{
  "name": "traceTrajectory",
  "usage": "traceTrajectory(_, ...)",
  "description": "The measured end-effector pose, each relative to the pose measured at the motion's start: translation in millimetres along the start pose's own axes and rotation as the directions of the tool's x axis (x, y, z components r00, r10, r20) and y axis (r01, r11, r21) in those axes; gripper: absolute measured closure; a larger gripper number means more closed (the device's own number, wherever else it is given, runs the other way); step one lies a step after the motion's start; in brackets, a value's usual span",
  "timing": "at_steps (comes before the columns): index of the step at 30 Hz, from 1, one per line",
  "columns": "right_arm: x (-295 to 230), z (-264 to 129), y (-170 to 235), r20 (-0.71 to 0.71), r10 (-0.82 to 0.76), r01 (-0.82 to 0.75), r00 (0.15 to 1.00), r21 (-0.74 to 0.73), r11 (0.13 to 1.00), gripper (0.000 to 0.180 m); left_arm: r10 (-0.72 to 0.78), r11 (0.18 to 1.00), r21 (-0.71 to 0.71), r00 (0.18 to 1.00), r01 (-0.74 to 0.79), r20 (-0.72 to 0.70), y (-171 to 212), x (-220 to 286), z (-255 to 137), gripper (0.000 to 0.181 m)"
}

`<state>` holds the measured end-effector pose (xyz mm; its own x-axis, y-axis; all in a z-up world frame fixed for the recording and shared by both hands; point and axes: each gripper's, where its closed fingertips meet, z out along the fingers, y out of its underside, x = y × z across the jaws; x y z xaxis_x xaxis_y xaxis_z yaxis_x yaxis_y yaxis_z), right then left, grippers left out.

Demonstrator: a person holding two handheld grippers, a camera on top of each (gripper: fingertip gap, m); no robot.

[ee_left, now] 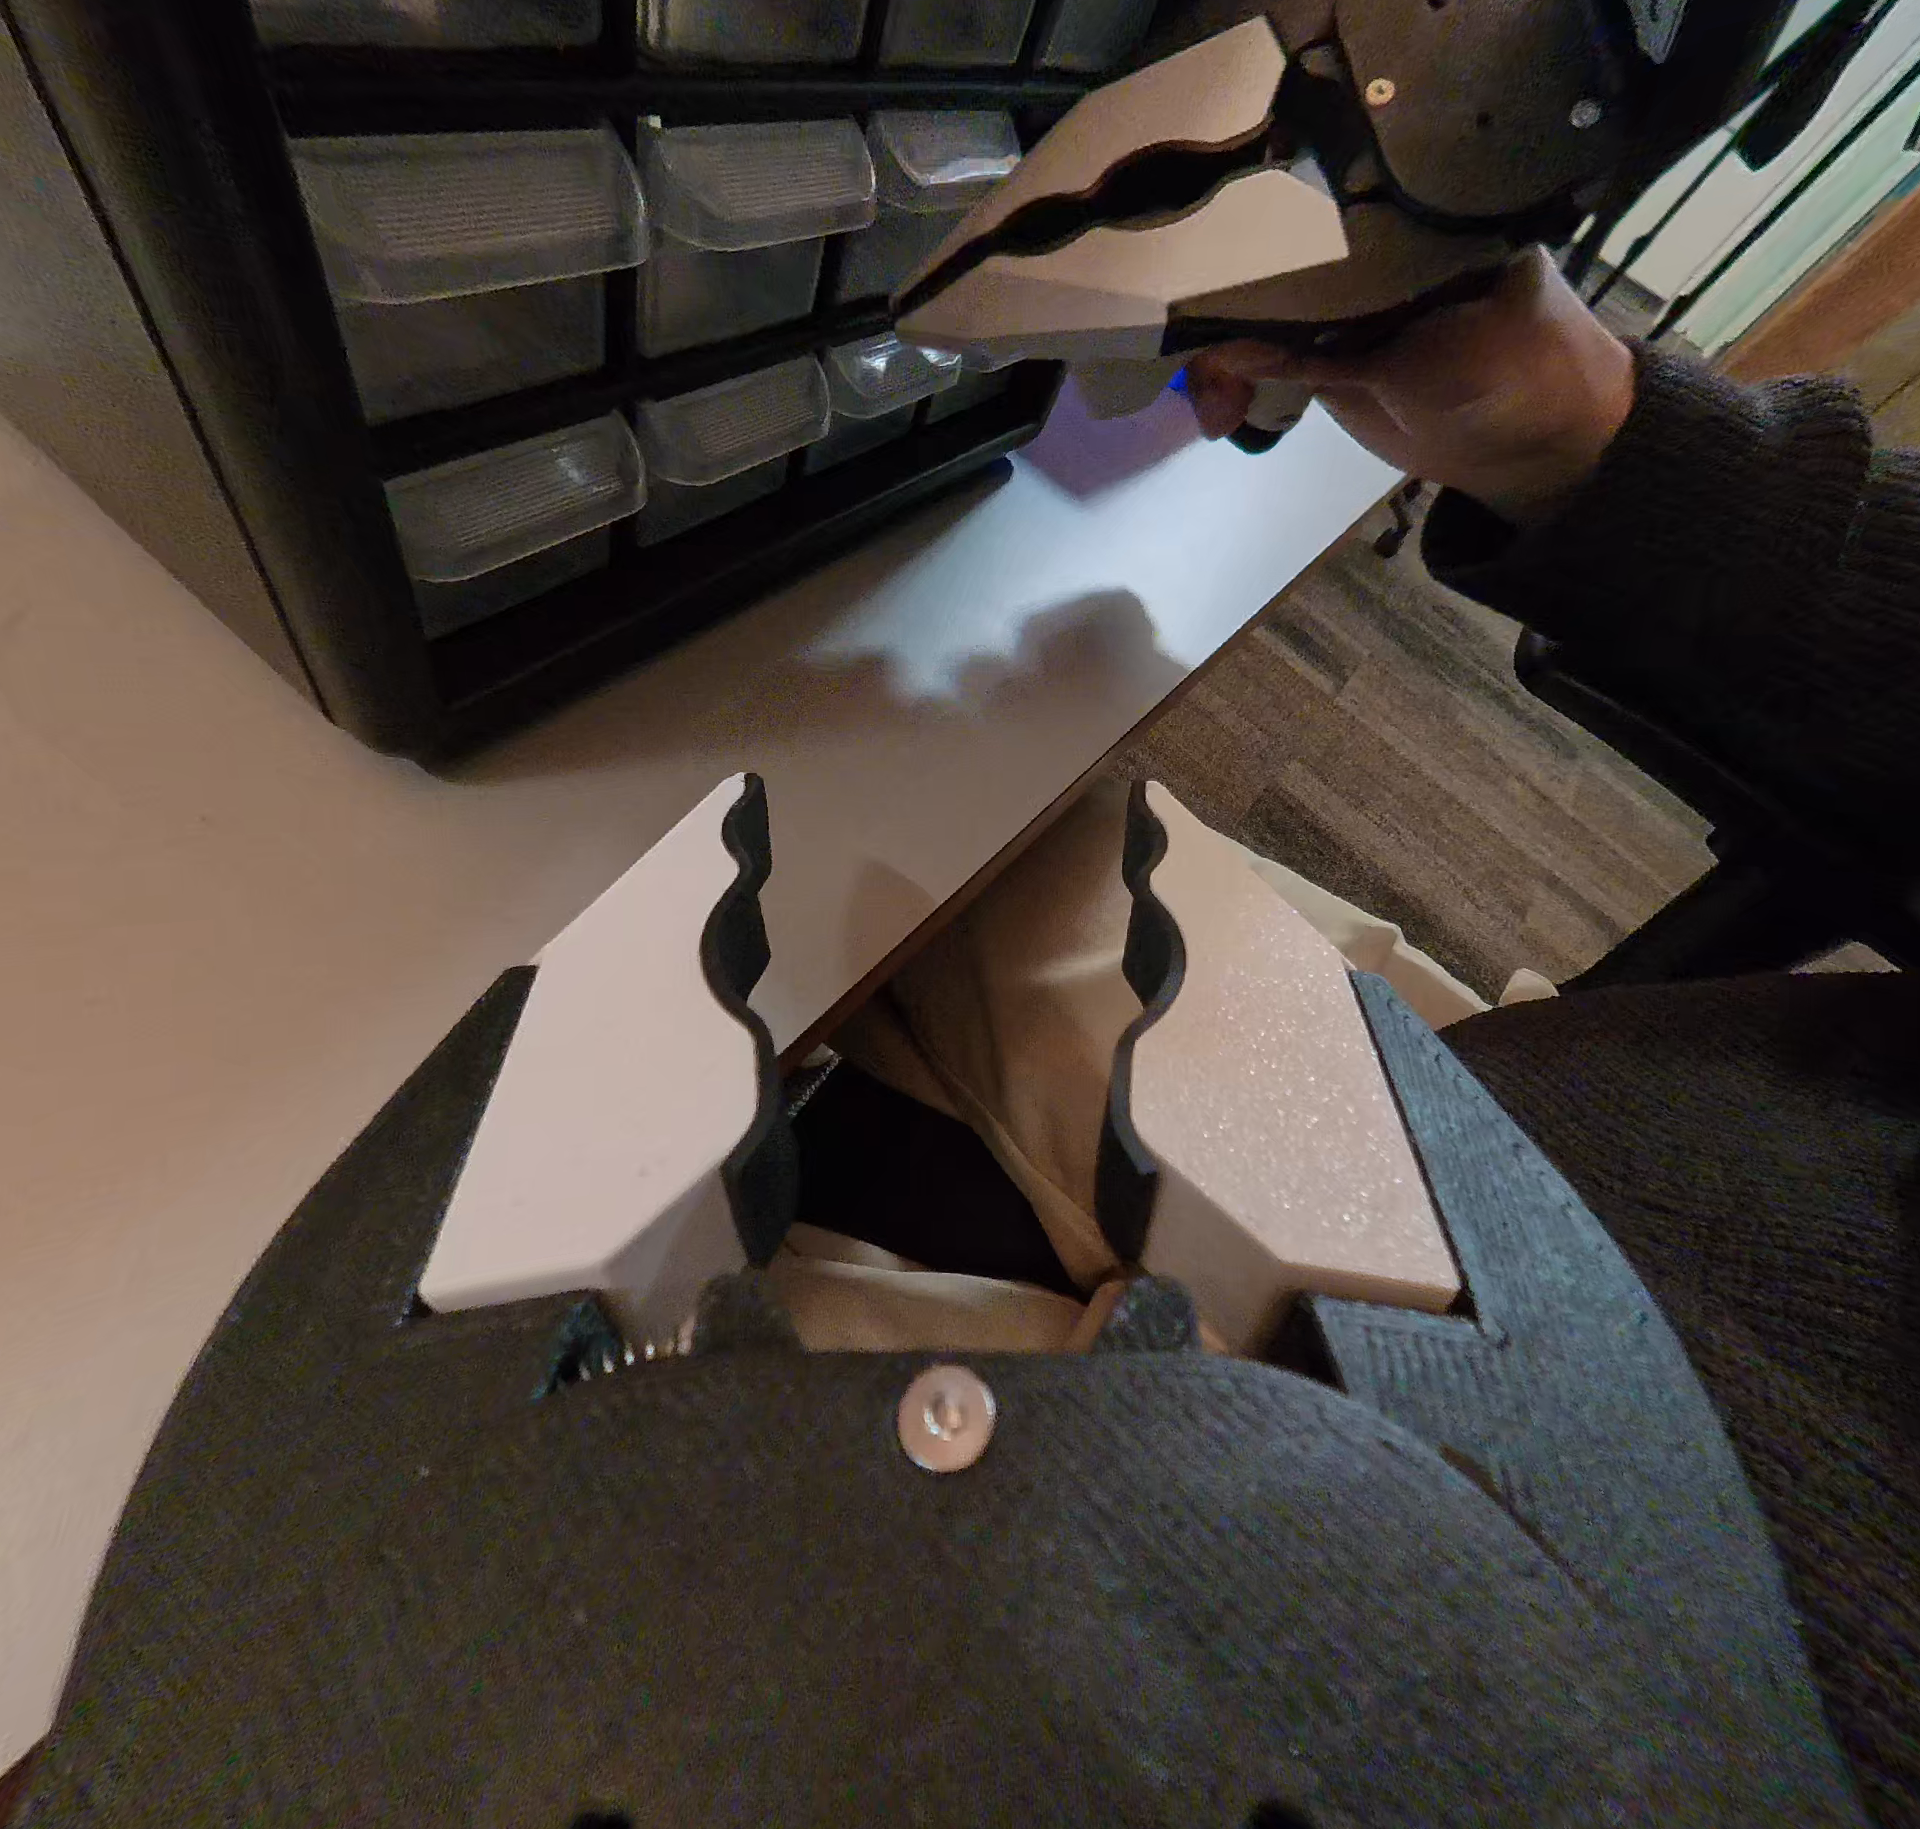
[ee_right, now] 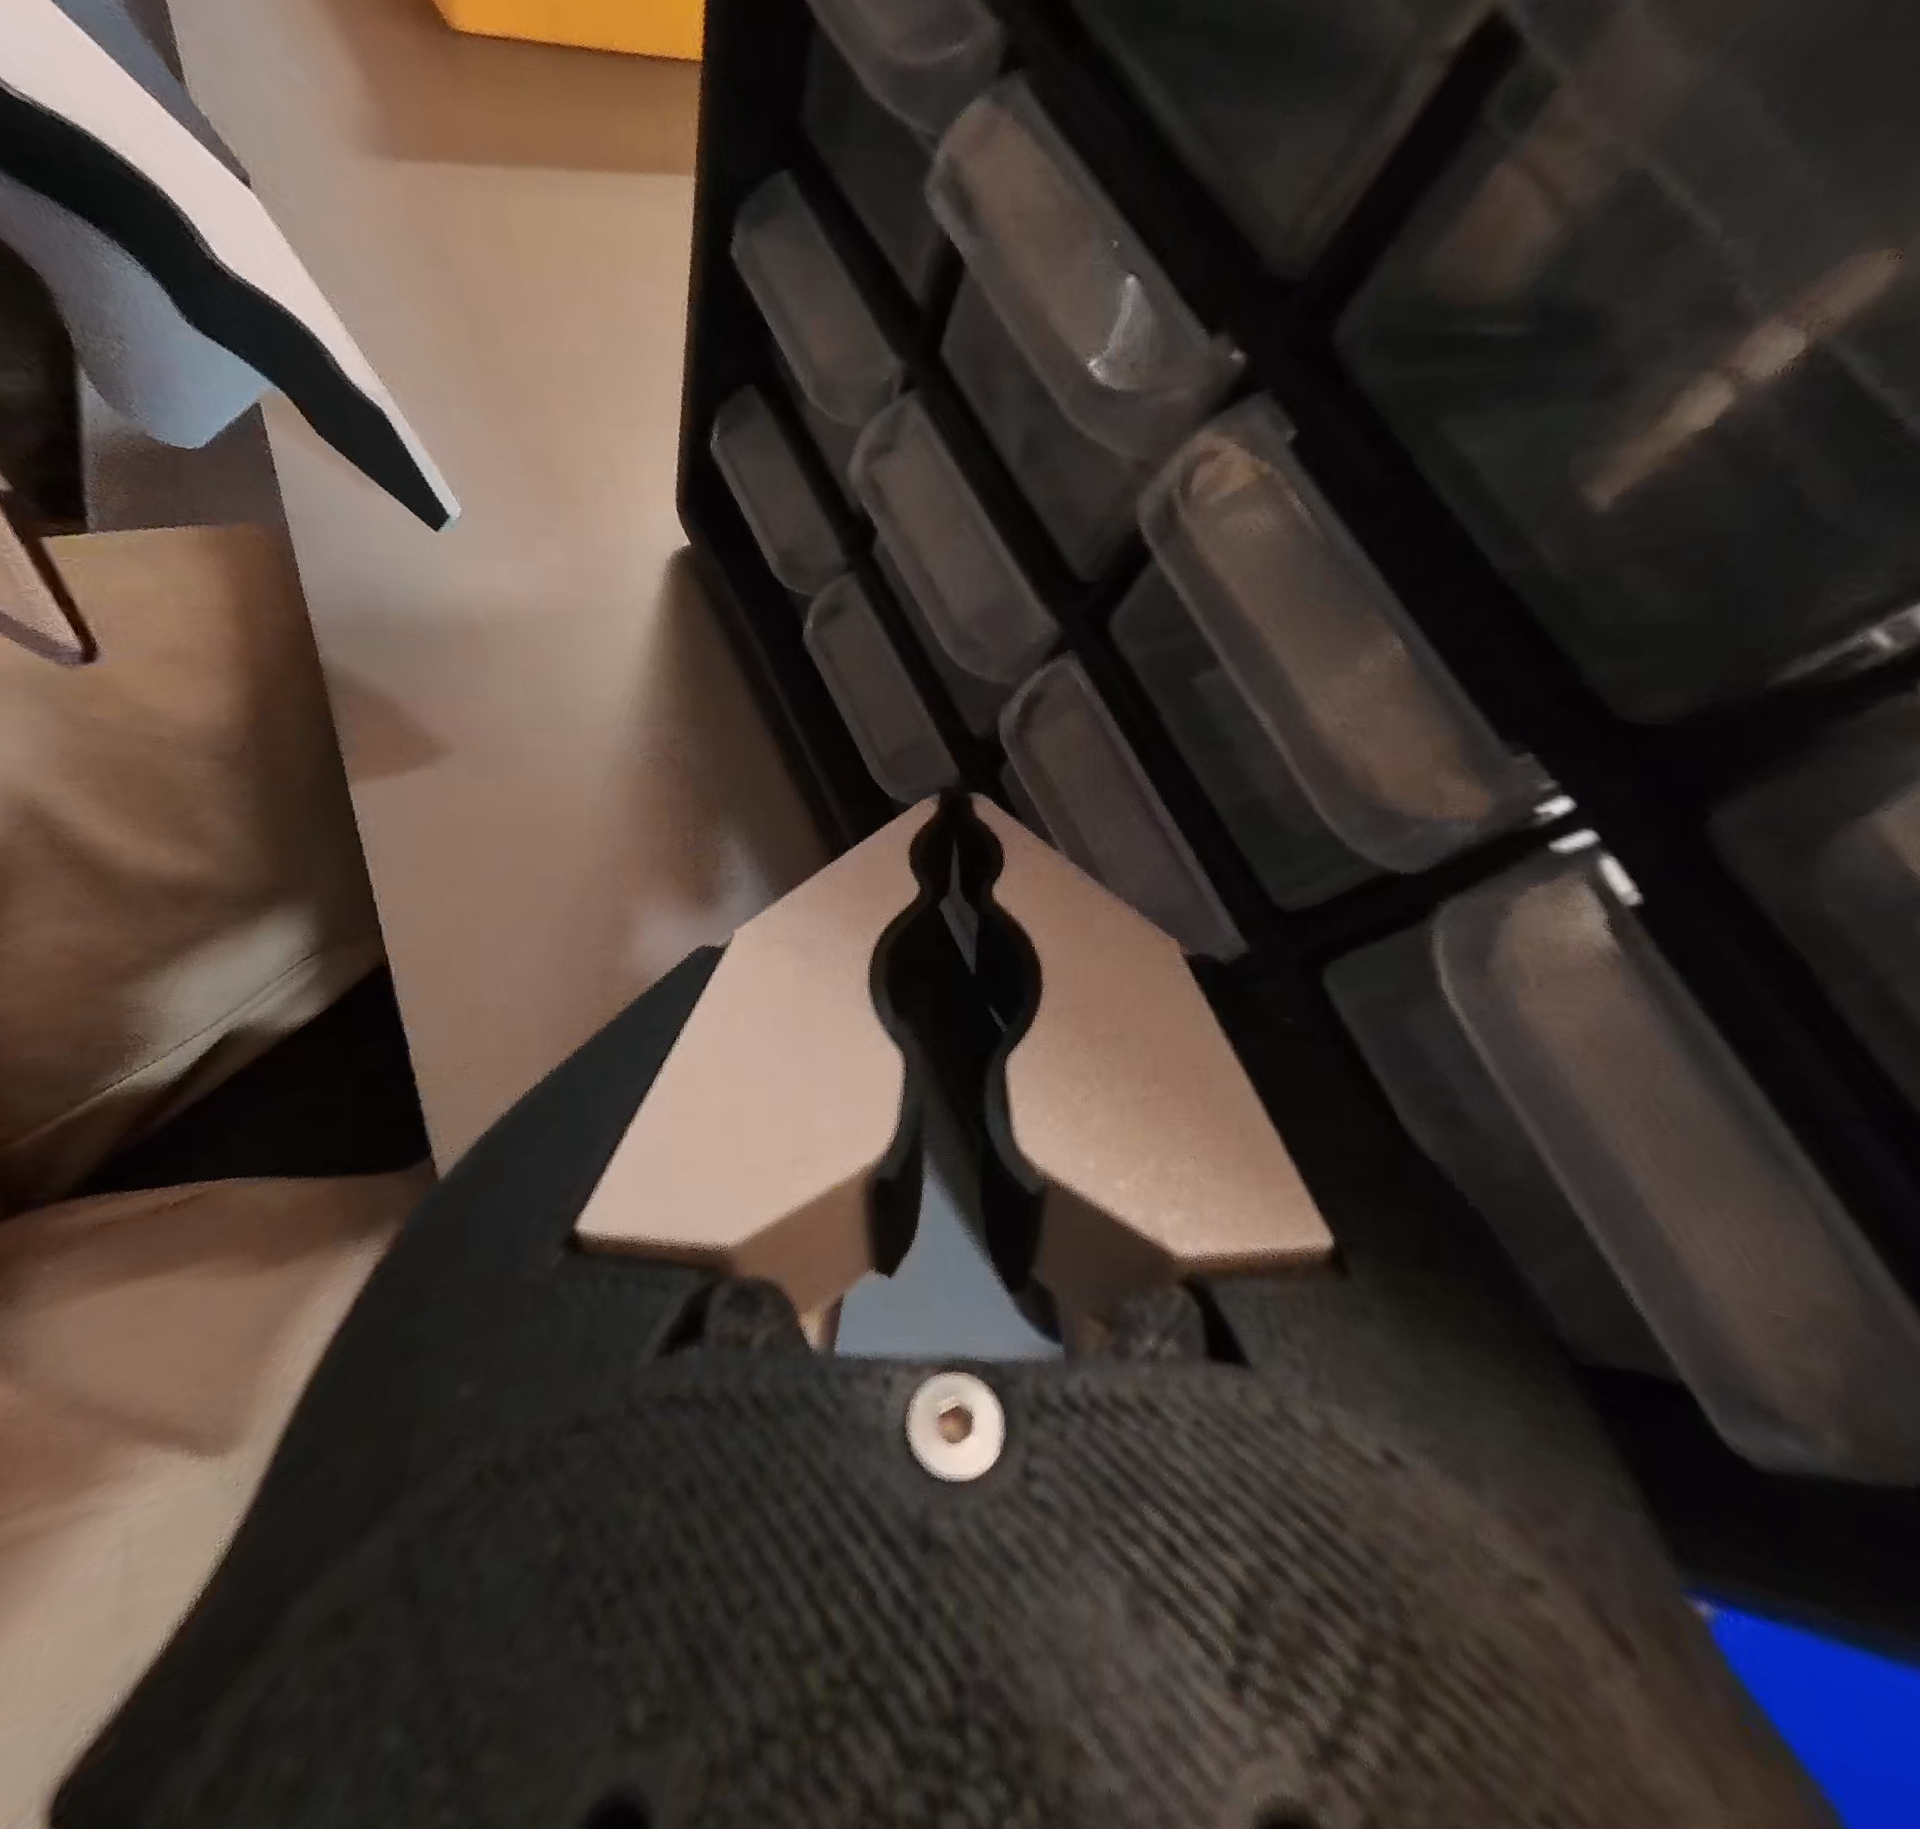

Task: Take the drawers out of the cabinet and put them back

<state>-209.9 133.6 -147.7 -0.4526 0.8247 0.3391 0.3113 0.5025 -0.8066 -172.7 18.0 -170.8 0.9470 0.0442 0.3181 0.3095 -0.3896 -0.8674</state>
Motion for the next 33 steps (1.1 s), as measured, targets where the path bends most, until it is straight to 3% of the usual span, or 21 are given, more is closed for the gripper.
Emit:
traceTrajectory(6,-7,7,5,-0.033,-0.089,0.088,0.996,-0.035,0.996,0.180,-0.006,1.000,-0.004,1.000,0.006,0.000,1,-2,0,0.113)
traceTrajectory(17,-40,8,9,0.116,-0.041,0.045,0.992,-0.030,0.999,0.170,-0.003,1.000,-0.004,1.000,0.003,0.009,1,-5,1,0.113)
traceTrajectory(25,-76,6,-2,0.310,0.101,-0.113,0.945,0.020,0.993,0.167,0.005,1.000,0.008,1.000,-0.005,0.023,-1,-7,0,0.114)
traceTrajectory(30,-80,6,-1,0.340,0.128,-0.143,0.932,0.019,0.990,0.167,-0.088,0.989,0.124,0.995,0.081,0.048,-21,-23,-12,0.121)
traceTrajectory(33,-81,4,-2,0.344,0.123,-0.140,0.931,0.025,0.990,0.167,-0.131,0.962,0.256,0.982,0.092,0.140,-49,-52,-38,0.122)
